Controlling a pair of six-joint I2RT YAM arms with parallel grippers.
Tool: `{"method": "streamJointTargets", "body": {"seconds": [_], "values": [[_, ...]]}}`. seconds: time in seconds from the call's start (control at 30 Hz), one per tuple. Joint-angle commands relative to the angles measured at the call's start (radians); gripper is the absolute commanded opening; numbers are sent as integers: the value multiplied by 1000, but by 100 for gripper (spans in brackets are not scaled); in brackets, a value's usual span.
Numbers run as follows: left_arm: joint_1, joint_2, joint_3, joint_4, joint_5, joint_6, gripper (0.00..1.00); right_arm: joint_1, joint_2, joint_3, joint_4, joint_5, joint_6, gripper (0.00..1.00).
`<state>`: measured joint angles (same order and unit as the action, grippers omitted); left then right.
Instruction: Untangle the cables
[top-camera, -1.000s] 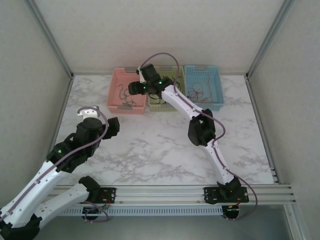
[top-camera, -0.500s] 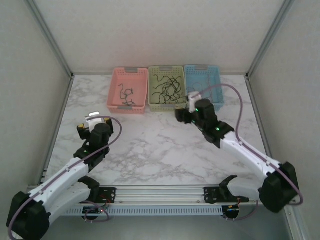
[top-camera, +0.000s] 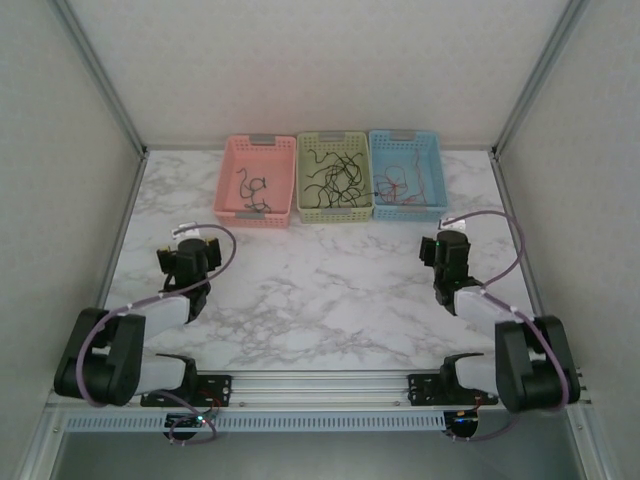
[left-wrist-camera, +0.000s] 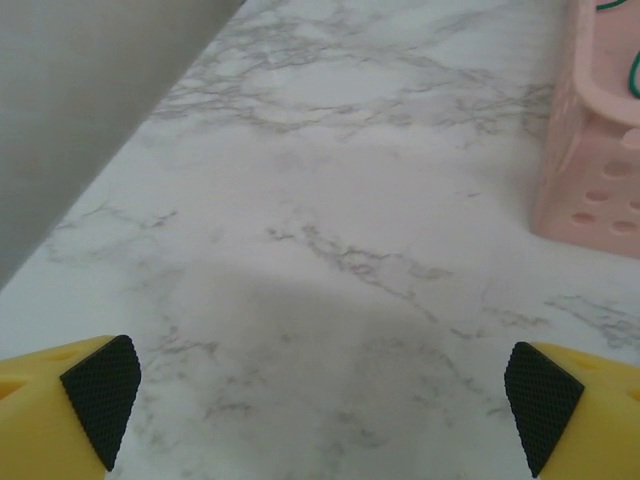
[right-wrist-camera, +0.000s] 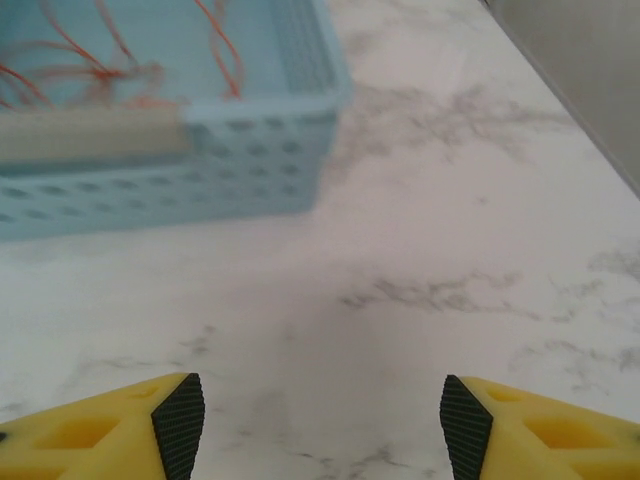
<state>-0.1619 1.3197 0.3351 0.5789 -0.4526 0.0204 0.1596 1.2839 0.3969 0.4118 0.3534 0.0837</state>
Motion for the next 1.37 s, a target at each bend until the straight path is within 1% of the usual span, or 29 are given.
{"method": "streamJointTargets", "body": {"seconds": [0.0, 0.03, 0.1, 0.13, 0.17, 0.2, 0.23, 0.27, 0.3, 0.37, 0.4, 0.43, 0.53, 1.07, 1.1, 1.13, 1.2, 1.23, 1.33], "values": [[34, 53, 52, 151, 155, 20, 95, -26, 72, -25, 280, 16, -36, 67], [48, 77, 42, 199, 203, 2, 95, -43, 108, -15, 310, 4, -26, 67], [60, 188, 20, 342, 251, 5, 96, -72, 192, -29, 415, -35, 2, 67], [77, 230, 43, 334, 281, 0, 95, -69, 199, -9, 387, -64, -12, 64], [106, 211, 62, 254, 319, -30, 94, -63, 208, -9, 377, -80, -26, 62], [110, 222, 63, 286, 324, -33, 95, -62, 252, -29, 456, -84, -26, 63], [110, 217, 64, 266, 324, -31, 95, -58, 276, -36, 523, -58, -32, 65], [110, 219, 65, 275, 325, -31, 99, -59, 249, -15, 418, -58, -14, 67], [110, 219, 65, 267, 325, -31, 100, -60, 268, -28, 480, -59, -26, 71], [111, 218, 68, 261, 329, -33, 100, -61, 260, -21, 454, -60, -22, 73], [111, 218, 68, 265, 329, -33, 100, -60, 264, -22, 470, -60, -24, 80], [111, 219, 68, 262, 329, -33, 100, -59, 257, -20, 445, -61, -19, 99], [112, 219, 65, 268, 328, -31, 100, -59, 262, -26, 471, -60, -25, 99], [111, 219, 66, 268, 329, -31, 100, -59, 260, -24, 460, -62, -23, 99], [112, 220, 66, 267, 328, -31, 100, -59, 260, -20, 456, -72, -27, 99], [112, 219, 65, 267, 328, -31, 100, -62, 262, -11, 438, -109, -35, 99], [112, 219, 66, 268, 329, -31, 100, -83, 261, 3, 406, -227, -54, 99], [111, 219, 65, 268, 328, -31, 100, -87, 260, 5, 404, -244, -59, 99], [112, 219, 66, 267, 328, -31, 100, -87, 257, -3, 416, -244, -61, 99]]}}
